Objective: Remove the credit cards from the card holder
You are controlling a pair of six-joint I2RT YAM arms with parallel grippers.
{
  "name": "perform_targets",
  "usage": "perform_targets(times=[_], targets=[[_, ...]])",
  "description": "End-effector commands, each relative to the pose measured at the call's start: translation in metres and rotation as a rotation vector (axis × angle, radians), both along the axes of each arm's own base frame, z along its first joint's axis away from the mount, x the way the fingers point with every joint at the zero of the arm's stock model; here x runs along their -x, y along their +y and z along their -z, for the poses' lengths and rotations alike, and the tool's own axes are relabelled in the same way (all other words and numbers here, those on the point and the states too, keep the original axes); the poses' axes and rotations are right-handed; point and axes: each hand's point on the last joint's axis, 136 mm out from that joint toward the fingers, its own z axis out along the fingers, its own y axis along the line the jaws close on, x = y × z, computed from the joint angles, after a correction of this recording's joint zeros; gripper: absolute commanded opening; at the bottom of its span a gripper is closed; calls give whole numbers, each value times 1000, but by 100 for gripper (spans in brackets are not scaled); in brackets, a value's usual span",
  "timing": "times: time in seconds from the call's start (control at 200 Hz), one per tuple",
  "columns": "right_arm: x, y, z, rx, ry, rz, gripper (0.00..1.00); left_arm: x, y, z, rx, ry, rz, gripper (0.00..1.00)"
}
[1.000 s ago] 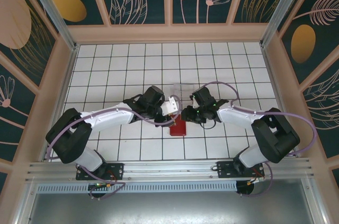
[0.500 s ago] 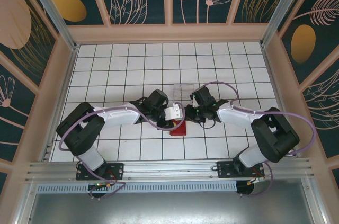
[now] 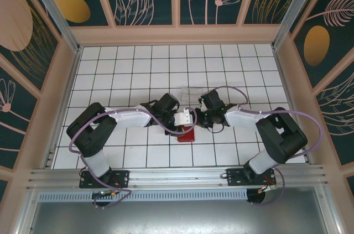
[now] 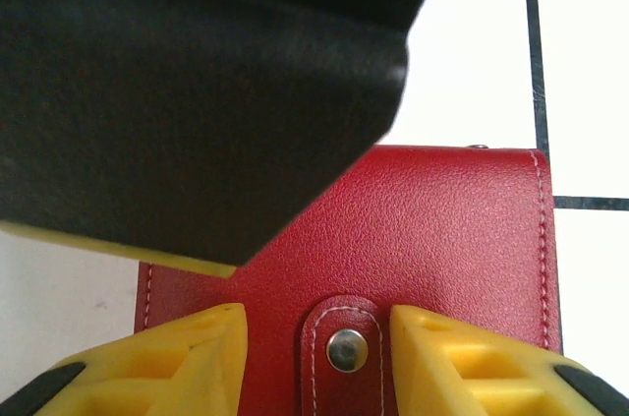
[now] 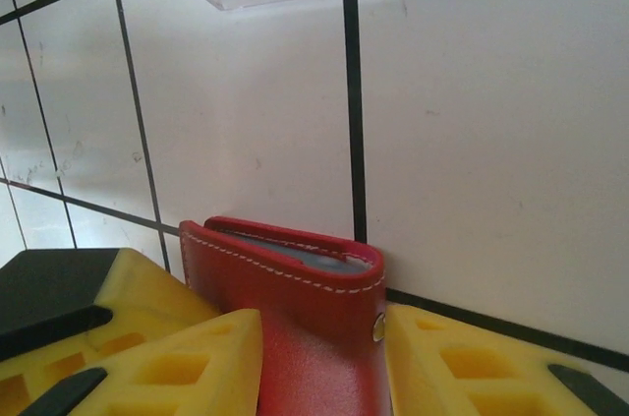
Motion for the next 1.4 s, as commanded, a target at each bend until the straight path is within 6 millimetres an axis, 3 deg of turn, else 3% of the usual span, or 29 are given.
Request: perform_targets(times=[0.0, 0.455, 0.711, 0.741, 0.906, 1.236, 1.396], targets=[[2, 2, 9, -12, 32, 0, 38, 3, 6, 12, -62, 7, 19, 40], [4, -3, 24, 27, 44, -3, 20, -4, 5, 3, -48, -32, 0, 21], [4, -10, 24, 61, 29, 8, 15, -10, 12, 1, -52, -55, -80, 16], [4, -10, 24, 63, 28, 8, 15, -12, 10, -12, -19, -77, -92, 16], [7, -15, 26, 72, 27, 14, 14, -15, 15, -26, 33, -98, -176, 14], [8, -17, 26, 85, 24, 10, 12, -15, 24, -47, 151, -75, -346, 15], [7, -16, 23, 87, 18, 7, 14, -21, 31, -58, 231, -15, -523, 27]])
